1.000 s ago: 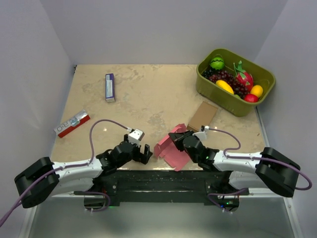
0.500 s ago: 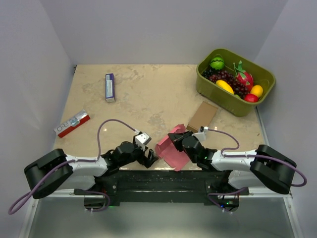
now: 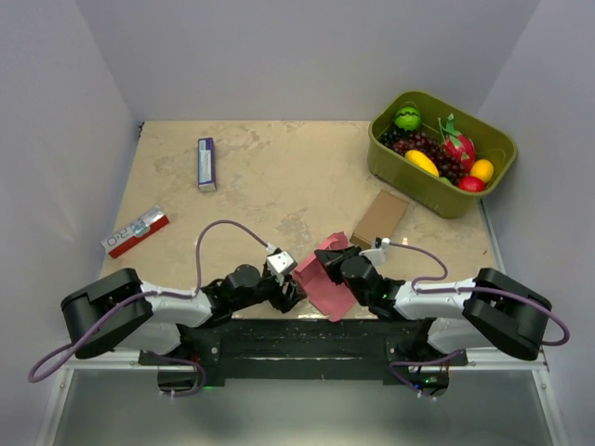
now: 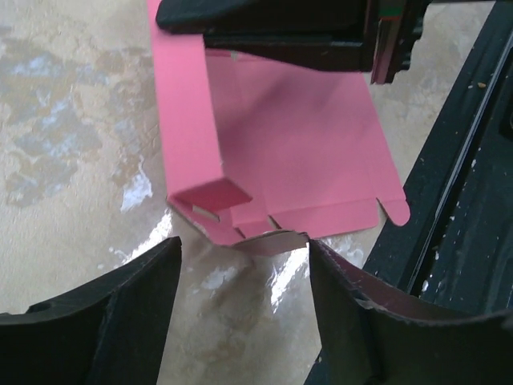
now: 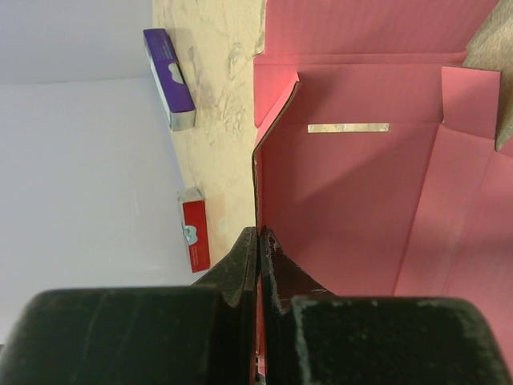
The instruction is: Fold the paper box
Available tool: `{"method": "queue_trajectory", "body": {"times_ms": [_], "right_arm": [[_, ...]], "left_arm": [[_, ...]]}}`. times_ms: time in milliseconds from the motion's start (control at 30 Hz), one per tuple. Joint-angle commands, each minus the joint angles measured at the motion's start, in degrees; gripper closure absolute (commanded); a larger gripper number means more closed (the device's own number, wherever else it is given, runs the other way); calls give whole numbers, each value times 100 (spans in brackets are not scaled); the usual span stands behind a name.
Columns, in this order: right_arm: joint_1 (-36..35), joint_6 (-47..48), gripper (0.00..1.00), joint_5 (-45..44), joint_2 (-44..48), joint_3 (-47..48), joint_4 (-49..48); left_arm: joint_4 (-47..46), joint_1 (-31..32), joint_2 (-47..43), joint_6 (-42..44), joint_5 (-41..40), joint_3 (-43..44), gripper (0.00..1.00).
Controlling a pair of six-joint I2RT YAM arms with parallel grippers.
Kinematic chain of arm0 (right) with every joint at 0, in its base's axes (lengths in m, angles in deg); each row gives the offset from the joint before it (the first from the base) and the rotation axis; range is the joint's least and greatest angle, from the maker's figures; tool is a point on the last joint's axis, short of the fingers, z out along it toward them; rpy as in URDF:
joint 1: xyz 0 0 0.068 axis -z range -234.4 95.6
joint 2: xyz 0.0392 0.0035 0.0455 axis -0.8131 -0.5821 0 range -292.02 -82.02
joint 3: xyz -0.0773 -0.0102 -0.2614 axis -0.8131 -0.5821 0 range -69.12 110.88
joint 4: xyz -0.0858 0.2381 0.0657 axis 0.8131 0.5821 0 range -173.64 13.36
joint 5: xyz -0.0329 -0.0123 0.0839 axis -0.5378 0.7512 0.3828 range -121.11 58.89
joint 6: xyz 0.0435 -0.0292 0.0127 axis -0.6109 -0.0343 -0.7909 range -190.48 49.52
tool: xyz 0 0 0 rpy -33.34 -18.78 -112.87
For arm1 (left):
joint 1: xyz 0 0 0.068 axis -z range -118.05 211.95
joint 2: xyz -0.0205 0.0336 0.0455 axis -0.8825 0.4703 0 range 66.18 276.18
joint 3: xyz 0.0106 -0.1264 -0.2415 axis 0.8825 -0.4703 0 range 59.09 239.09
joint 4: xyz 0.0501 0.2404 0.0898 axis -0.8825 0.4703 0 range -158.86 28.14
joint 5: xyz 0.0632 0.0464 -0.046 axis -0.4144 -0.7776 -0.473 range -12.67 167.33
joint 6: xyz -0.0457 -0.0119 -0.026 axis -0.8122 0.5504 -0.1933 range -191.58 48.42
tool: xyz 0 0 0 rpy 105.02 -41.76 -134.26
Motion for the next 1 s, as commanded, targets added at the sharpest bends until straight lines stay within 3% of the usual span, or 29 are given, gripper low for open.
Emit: {"method": "queue_trajectory", "body": {"times_ms": [0,200,500,833,933,967], "right_arm": [[-27,-83,100,-86,-89,-51,-125],[-27,-92,100,-68,-168,-60,-160],[-27,-109,100,-51,-221,-42,-187],[-27,-144,100,-121,24,-148,-55],[-27,-144,100,-130,165,-165,-2],[-27,-136,100,-121,201,-165,-11]], "left_arm": [[-441,65,207,406,44,367,36],[-546,74,418,529,35,499,42],[-872,319,647,257,18,622,43],[-573,636,745,142,-623,957,41],[-389,636,359,212,-642,842,32],[-327,636,235,239,-633,764,24]]}}
